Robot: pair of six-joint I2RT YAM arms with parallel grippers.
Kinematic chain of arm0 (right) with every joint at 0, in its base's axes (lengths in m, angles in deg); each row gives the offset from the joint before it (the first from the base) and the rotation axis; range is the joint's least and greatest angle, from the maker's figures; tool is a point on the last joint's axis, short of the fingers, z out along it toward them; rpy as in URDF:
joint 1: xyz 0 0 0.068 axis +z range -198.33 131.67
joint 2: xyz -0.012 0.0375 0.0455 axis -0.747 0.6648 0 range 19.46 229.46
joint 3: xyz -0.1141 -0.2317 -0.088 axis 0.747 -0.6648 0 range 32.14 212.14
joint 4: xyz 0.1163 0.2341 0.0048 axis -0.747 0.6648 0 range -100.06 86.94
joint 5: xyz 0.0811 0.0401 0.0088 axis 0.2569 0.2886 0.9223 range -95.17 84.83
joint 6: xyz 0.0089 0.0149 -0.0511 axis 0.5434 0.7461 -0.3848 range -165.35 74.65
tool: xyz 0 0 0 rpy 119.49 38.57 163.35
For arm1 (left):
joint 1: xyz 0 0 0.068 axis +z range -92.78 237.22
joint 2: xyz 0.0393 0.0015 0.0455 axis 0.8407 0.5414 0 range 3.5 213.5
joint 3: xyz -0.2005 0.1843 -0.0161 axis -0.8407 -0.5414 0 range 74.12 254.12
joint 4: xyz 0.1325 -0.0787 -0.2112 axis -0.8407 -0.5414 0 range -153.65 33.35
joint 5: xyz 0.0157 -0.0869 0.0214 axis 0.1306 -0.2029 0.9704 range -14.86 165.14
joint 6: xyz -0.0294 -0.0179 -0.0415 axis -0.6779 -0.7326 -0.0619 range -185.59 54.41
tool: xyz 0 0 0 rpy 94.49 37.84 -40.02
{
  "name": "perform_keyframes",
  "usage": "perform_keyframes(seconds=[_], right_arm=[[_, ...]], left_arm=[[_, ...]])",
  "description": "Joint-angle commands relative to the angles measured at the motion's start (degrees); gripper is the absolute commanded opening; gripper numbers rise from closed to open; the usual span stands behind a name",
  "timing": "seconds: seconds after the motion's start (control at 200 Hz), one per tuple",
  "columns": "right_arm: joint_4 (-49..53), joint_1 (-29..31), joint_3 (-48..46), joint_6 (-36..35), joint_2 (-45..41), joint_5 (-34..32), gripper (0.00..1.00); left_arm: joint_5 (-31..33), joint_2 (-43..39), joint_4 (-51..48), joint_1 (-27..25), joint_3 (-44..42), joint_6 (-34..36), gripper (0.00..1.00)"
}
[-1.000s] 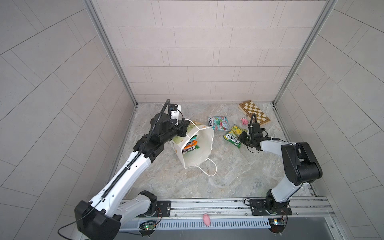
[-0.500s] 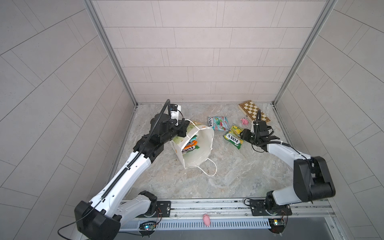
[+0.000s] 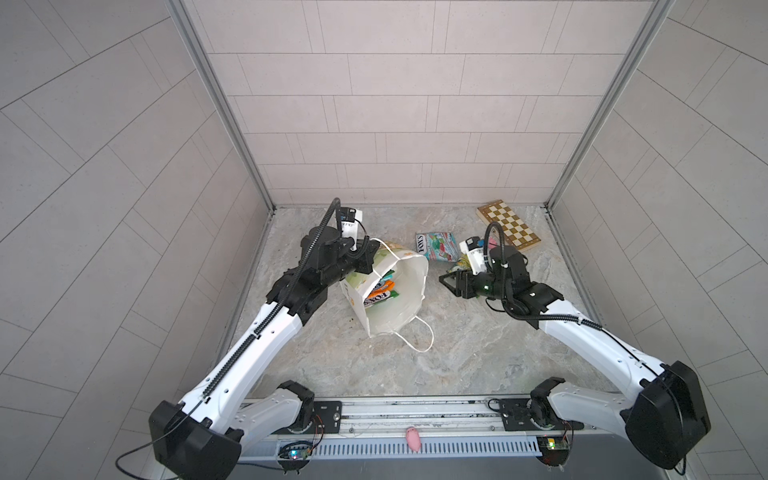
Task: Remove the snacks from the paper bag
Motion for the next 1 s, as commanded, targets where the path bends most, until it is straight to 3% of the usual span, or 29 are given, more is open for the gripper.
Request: perform_keyframes(seconds=[0.0, 0.19, 0.345, 0.56, 0.996], right_arm=[[1.74, 5.66, 3.64, -3.25, 1.46, -0.9, 0.57], [1.33, 14.87, 7.36, -3.72, 7.58, -5.56, 0.54], [-3.32, 18.21, 8.54, -0.95, 13.21, -7.84, 0.52], [-3.17, 17.84, 11.28, -2.36, 20.51, -13.94, 0.48], [0.39, 11.32, 19.24, -9.18, 31.59, -14.99, 0.46]], left_arm=[[-0.41, -1.0, 1.26, 0.25, -0.07, -0.01, 0.0], [-0.3, -1.1, 1.42, 0.25, -0.15, -0.1, 0.0], [-0.08, -1.16, 1.42, 0.26, -0.21, -0.1, 0.0], [1.29, -1.44, 1.16, 0.25, -0.41, 0.32, 0.0], [2.45, -1.15, 0.55, 0.23, -0.38, 0.7, 0.0]])
